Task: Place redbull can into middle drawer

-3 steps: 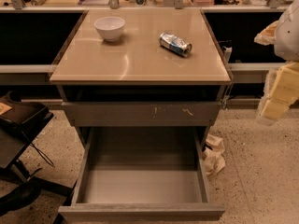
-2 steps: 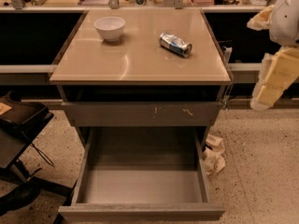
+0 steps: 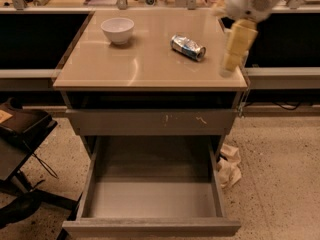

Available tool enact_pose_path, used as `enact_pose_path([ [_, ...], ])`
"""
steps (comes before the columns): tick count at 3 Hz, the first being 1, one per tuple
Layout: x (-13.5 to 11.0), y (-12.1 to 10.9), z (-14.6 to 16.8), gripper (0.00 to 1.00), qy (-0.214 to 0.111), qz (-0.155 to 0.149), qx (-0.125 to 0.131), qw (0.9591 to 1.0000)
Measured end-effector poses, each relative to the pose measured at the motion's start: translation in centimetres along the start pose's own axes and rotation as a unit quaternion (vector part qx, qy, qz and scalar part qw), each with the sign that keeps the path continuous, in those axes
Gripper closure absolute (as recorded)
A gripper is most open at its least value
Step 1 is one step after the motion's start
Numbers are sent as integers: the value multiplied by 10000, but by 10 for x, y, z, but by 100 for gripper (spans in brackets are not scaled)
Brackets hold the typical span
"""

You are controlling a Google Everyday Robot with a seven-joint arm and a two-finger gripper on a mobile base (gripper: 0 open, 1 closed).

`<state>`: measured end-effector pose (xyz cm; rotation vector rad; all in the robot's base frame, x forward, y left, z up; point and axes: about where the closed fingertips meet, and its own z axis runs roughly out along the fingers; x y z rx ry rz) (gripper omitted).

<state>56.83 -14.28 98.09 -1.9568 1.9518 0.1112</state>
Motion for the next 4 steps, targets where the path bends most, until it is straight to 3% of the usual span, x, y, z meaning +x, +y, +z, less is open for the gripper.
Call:
enact_pose_path([
  [1,-41,-57,47,0,-141,-129,-291,9994],
  [2,-81,-98,78,0,-440,-85,-337,9984],
  [3,-95,-120,66,0,-659,-147,51,9977],
  [4,-100,-127,70,0,-719,-141,156,9972],
])
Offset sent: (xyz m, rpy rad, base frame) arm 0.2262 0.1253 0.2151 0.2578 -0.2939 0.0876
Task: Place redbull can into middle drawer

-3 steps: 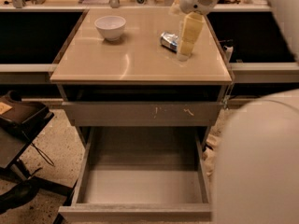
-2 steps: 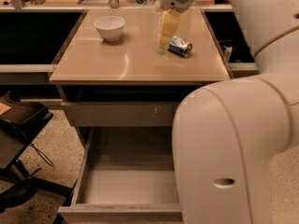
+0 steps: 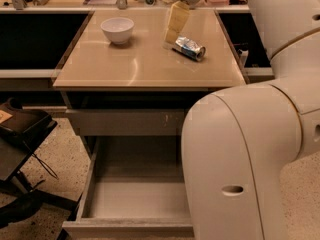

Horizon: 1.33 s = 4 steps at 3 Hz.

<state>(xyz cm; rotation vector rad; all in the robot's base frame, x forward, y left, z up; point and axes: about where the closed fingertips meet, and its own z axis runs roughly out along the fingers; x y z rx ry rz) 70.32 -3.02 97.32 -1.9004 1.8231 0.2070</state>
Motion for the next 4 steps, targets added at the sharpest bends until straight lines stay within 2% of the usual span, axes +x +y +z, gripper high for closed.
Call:
enact_pose_path([
  [1,33,-12,-1,0,-232,512,191,9982],
  [2,105,-31,-6,0,-487,1338,541,9883],
  [4,107,-38,8,0,-622,1280,550,9883],
])
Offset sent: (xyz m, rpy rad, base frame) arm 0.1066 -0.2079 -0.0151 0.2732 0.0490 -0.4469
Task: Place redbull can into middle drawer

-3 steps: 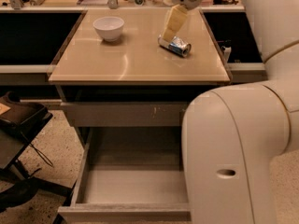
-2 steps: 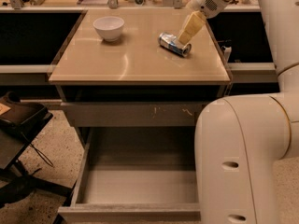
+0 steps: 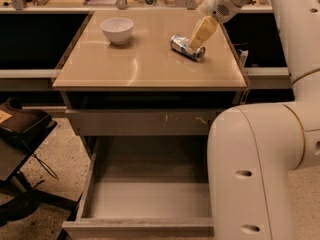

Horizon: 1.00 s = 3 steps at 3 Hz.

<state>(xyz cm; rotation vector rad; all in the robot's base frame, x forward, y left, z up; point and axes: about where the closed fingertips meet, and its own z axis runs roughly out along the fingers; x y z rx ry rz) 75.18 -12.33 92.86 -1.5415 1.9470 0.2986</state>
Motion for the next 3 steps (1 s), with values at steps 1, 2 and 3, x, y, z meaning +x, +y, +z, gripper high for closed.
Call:
enact_pose_path([
  [1,15,-31,44,0,-328,338,227,9986],
  [2,15,-31,44,0,-328,338,227,9986],
  [3,34,-50,66,0,102,829,510,9952],
])
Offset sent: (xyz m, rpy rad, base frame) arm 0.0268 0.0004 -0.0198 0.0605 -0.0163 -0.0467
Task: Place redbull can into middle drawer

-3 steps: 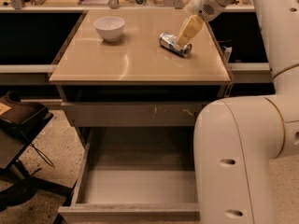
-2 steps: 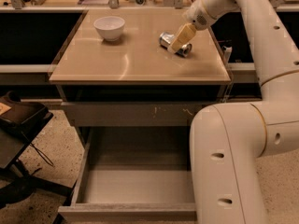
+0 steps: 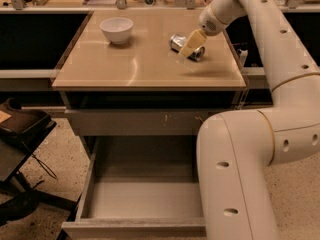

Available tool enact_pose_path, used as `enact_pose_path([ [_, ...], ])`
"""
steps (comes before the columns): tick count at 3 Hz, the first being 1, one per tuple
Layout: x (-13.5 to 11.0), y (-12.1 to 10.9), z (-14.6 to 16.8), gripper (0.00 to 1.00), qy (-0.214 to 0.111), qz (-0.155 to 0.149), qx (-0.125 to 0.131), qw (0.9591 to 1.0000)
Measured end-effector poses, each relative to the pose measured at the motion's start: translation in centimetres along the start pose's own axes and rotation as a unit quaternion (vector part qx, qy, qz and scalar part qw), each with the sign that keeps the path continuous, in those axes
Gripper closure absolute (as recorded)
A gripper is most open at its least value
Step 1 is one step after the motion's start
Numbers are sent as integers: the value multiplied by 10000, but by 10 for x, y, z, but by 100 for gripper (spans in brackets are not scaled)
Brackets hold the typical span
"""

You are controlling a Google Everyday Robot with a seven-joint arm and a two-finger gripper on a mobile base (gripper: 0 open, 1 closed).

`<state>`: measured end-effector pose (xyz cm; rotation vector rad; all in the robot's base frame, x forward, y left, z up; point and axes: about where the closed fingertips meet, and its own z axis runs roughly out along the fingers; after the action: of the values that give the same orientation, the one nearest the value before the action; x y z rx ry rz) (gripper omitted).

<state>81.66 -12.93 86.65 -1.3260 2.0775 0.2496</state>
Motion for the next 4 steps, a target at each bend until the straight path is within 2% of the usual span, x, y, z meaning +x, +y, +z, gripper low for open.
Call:
enact_pose_path([
  [1,0,0,0,0,0,0,-3,10000],
  [2,-2,12,28,0,-66,-80,-294,9995],
  [3,4,22,60,0,-61,46,-563,9984],
  [4,5,22,63,0,-55,52,-574,9983],
])
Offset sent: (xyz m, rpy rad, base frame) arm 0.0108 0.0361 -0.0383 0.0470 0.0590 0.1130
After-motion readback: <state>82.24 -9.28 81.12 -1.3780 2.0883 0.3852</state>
